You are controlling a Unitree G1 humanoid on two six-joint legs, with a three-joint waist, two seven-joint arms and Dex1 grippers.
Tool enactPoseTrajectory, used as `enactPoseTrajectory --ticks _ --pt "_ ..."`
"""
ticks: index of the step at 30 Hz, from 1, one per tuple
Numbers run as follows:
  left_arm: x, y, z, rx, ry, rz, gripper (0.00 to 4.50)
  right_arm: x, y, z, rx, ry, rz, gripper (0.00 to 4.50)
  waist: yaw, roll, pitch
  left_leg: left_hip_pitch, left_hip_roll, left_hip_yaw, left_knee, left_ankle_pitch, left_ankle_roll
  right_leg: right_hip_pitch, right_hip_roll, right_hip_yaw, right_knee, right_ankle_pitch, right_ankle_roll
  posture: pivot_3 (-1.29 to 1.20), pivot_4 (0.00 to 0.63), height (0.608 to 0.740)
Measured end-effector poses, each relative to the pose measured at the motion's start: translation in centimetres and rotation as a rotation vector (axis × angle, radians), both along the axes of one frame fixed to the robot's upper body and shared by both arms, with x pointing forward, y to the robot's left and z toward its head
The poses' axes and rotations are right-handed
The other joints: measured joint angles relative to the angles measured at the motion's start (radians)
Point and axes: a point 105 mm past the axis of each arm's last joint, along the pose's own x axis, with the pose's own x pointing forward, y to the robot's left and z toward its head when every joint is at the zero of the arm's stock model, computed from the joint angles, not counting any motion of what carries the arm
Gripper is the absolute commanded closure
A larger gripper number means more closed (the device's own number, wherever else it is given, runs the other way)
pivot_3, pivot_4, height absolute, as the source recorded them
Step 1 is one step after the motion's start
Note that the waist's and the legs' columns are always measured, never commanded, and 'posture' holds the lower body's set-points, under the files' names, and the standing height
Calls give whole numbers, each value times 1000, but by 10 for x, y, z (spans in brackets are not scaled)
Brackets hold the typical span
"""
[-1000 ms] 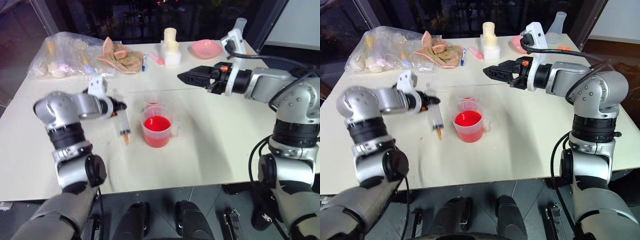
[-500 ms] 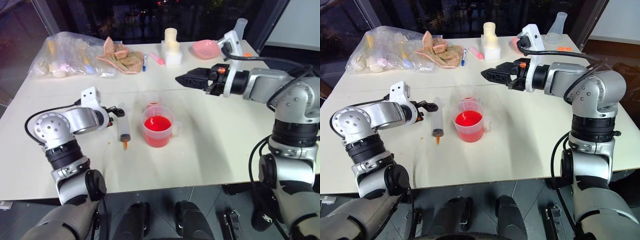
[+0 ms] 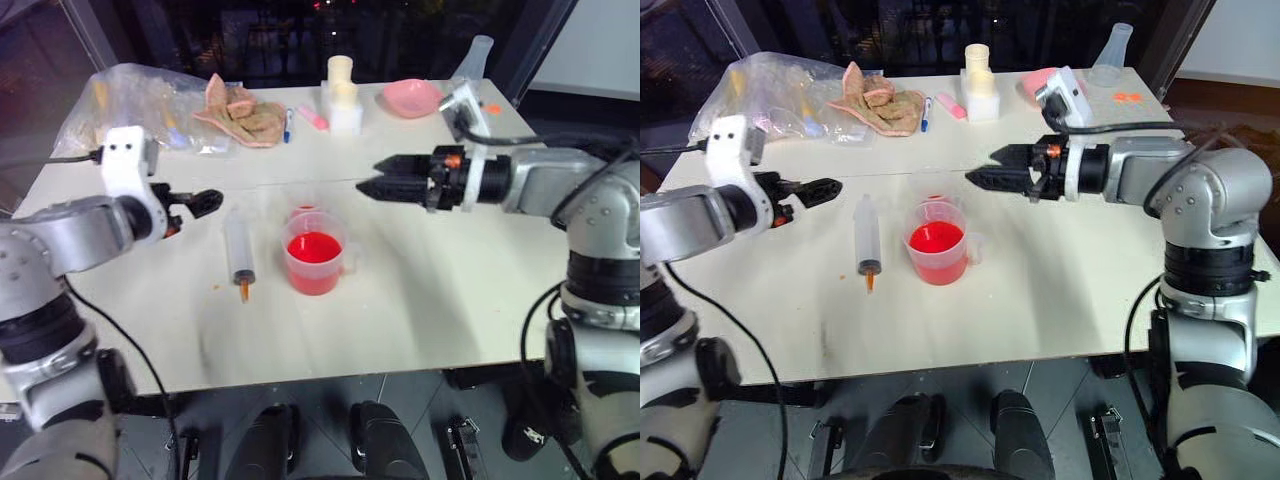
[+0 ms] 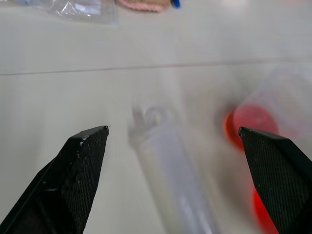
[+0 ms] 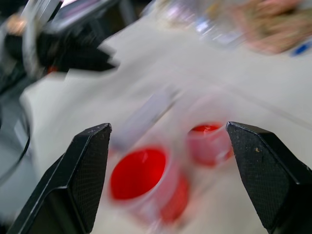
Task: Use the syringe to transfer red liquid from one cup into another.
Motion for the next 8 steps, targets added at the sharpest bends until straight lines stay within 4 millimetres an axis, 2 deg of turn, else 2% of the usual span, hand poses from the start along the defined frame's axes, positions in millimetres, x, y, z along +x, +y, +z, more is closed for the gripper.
enactPoseTrajectory --ticks 3,8 --pt "-19 7 4 38 30 -117 35 -17 -2 -6 -79 -8 130 557 -2 0 0 0 0 0 0 -2 4 0 0 0 0 0 0 0 150 740" --pt "-42 11 12 80 80 -255 35 -27 -2 -9 -154 -46 253 557 0 0 0 3 0 0 0 -3 5 3 0 0 -1 0 0 0 150 740"
